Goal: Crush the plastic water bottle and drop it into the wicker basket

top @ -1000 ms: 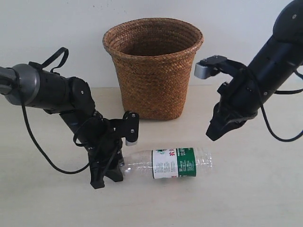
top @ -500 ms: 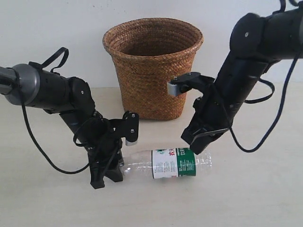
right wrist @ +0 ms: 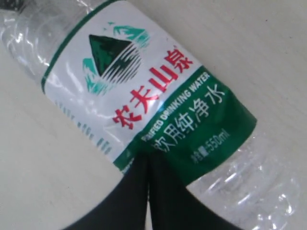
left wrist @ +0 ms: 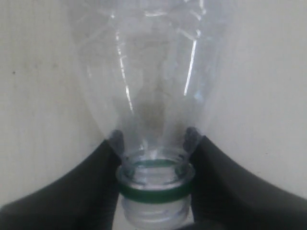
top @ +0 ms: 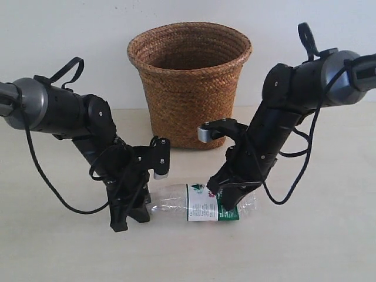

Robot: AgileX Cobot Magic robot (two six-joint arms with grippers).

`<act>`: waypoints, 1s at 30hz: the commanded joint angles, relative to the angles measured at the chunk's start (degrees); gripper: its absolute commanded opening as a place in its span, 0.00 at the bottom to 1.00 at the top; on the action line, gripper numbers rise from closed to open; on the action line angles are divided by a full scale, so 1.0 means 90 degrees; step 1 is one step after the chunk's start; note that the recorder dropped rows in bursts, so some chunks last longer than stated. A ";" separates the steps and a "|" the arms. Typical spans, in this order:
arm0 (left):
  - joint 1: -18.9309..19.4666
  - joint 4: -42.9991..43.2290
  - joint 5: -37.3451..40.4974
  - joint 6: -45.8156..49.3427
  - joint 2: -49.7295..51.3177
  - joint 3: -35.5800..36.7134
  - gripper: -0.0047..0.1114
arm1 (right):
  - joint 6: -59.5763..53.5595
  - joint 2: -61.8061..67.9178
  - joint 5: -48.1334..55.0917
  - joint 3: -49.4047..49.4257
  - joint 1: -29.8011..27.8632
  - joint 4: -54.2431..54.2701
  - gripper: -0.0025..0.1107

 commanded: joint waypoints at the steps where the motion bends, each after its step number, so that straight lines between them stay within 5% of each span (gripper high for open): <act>1: -0.0054 0.0069 0.0307 0.0088 0.0079 -0.0009 0.07 | 0.0156 0.0774 -0.0381 -0.0090 0.0000 -0.0390 0.02; 13: -0.0054 0.0190 0.0413 0.0063 0.0079 -0.0009 0.07 | 0.0269 0.1247 0.1402 -0.1048 0.0000 -0.0388 0.02; 24: -0.0138 0.0214 0.0530 0.0020 0.0079 0.0003 0.07 | 0.0486 -0.0997 0.0899 -0.1048 -0.0011 -0.0379 0.02; 30: -0.0404 0.0046 0.0472 0.0020 0.0079 0.0003 0.07 | 0.0474 -0.0858 0.1071 -0.1048 0.0002 -0.0094 0.02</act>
